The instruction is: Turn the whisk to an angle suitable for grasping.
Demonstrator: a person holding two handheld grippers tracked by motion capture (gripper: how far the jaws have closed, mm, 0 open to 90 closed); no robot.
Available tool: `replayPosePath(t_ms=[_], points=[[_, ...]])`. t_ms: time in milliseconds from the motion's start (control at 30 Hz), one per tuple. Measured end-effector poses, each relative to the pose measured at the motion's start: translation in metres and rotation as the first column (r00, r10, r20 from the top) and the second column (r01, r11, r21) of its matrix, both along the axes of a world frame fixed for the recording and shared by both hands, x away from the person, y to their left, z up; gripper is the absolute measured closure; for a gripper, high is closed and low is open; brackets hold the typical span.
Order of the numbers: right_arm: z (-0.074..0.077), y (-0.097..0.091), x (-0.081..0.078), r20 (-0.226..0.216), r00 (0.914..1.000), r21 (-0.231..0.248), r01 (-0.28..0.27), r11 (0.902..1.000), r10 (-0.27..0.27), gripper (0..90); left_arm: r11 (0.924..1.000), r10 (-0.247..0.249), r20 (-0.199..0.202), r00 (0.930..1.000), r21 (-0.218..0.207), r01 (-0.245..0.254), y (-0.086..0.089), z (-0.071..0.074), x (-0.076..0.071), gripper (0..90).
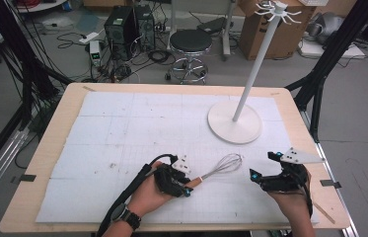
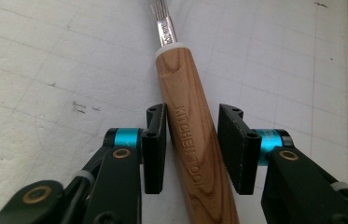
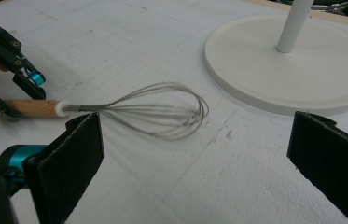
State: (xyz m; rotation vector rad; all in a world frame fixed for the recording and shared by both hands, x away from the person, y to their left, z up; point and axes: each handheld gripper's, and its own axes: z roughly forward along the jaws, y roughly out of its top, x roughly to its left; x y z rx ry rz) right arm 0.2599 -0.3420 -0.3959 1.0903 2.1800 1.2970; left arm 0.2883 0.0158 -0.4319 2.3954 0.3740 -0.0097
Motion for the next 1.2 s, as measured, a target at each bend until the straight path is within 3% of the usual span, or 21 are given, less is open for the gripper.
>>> replayPosePath(t_ms=[467, 533, 567, 667, 800, 967, 1000, 1100, 1200], points=[[0.003, 0.000, -0.001, 0.011, 0.9999, 0.003, 0.001, 1.0000, -0.001, 2.4, 0.9996, -0.030, 0.033, 0.9990, -0.002, 0.030, 0.001, 0.002, -0.004, 69.7], [0.003, 0.000, -0.001, 0.012, 0.9999, 0.003, 0.000, 1.0000, 0.000, 2.5, 0.9999, -0.012, 0.043, 0.9990, 0.010, 0.012, 0.000, 0.001, -0.004, 52.5], [0.003, 0.000, -0.001, 0.012, 0.9999, 0.003, 0.000, 1.0000, 0.000, 2.4, 0.9996, 0.003, 0.031, 0.9995, 0.029, -0.004, 0.001, -0.001, -0.003, 48.7], [0.003, -0.001, -0.002, 0.011, 0.9999, 0.004, 0.001, 1.0000, -0.001, 2.4, 0.9999, -0.002, 0.009, 1.0000, 0.011, 0.001, 0.007, 0.000, -0.004, 48.3], [0.004, -0.003, -0.003, 0.014, 0.9999, 0.007, 0.006, 1.0000, -0.006, 2.4, 1.0000, 0.005, 0.010, 0.9999, -0.001, -0.005, 0.019, 0.001, -0.008, 45.7], [0.003, -0.003, -0.003, 0.018, 0.9998, 0.006, 0.006, 1.0000, -0.006, 2.4, 0.9998, 0.018, -0.003, 0.9998, 0.003, -0.018, 0.043, 0.000, -0.016, 48.0], [0.003, -0.002, -0.003, 0.012, 0.9999, 0.007, 0.005, 1.0000, -0.006, 2.4, 0.9999, 0.012, -0.007, 0.9999, 0.003, -0.012, 0.047, -0.001, -0.017, 53.4], [0.003, -0.001, -0.003, 0.012, 0.9999, 0.005, 0.004, 1.0000, -0.004, 2.4, 0.9998, -0.016, -0.019, 0.9997, -0.008, 0.016, 0.056, -0.001, -0.019, 58.1], [0.003, 0.001, -0.002, 0.015, 0.9999, -0.002, 0.000, 1.0000, 0.000, 2.4, 0.9995, -0.031, 0.000, 0.9995, -0.002, 0.031, 0.056, -0.002, -0.019, 68.2]])
